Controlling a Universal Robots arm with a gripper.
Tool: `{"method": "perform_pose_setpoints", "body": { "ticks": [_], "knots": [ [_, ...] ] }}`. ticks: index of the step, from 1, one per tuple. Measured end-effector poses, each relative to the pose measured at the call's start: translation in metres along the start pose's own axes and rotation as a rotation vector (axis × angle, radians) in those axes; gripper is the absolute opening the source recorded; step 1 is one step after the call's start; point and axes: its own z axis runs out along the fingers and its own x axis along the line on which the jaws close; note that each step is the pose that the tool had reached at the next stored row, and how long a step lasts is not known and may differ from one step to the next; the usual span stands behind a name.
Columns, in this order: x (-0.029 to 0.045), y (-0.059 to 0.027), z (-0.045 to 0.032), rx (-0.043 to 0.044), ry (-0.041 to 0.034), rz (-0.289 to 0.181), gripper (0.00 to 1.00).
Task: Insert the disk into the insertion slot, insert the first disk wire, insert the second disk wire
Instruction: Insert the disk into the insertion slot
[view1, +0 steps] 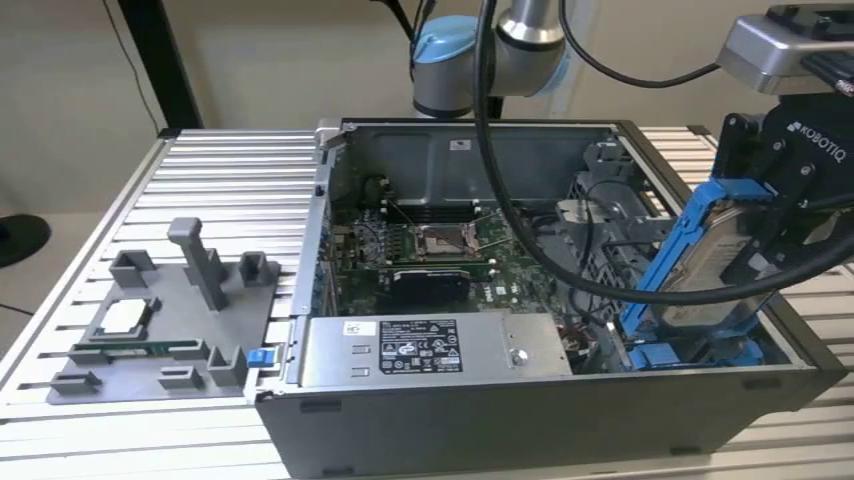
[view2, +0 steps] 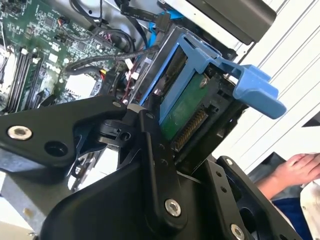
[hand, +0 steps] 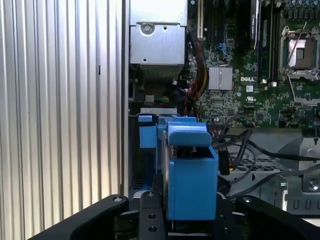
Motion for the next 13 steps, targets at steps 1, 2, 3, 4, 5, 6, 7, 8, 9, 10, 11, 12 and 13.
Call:
{"method": "perform_pose_setpoints", "body": {
  "ticks": [1, 2, 3, 4, 5, 6, 7, 8, 9, 10, 11, 12, 13],
  "knots": [
    [0.0, 0.0, 0.0018, 0.0007, -0.0003, 0.0, 0.0],
    [0.0001, -0.0001, 0.0036, 0.0014, -0.0007, 0.0, 0.0],
    [0.0001, -0.0001, 0.0054, 0.0019, -0.001, 0.0, 0.0],
    [0.0002, -0.0002, 0.0073, 0.0023, -0.0012, 0.0, 0.0],
    [0.0002, -0.0002, 0.009, 0.003, -0.0014, 0.0, 0.0],
    [0.0003, -0.0003, 0.0109, 0.0034, -0.0019, 0.0, 0.0],
    [0.0004, -0.0002, 0.0127, 0.0038, -0.0024, 0.0, 0.0],
    [0.0004, -0.0003, 0.0145, 0.0041, -0.0028, 0.0, 0.0],
    [0.0005, -0.0003, 0.0163, 0.0043, -0.0031, 0.0, 0.0],
    [0.0005, -0.0003, 0.0182, 0.0044, -0.0033, 0.0, 0.0],
    [0.0006, -0.0003, 0.0199, 0.0045, -0.0034, 0.0, 0.0],
    [0.0006, -0.0003, 0.0218, 0.0046, -0.0035, 0.0, 0.0],
    [0.0007, -0.0003, 0.0237, 0.0047, -0.0033, 0.0, 0.0]
  ]
}}
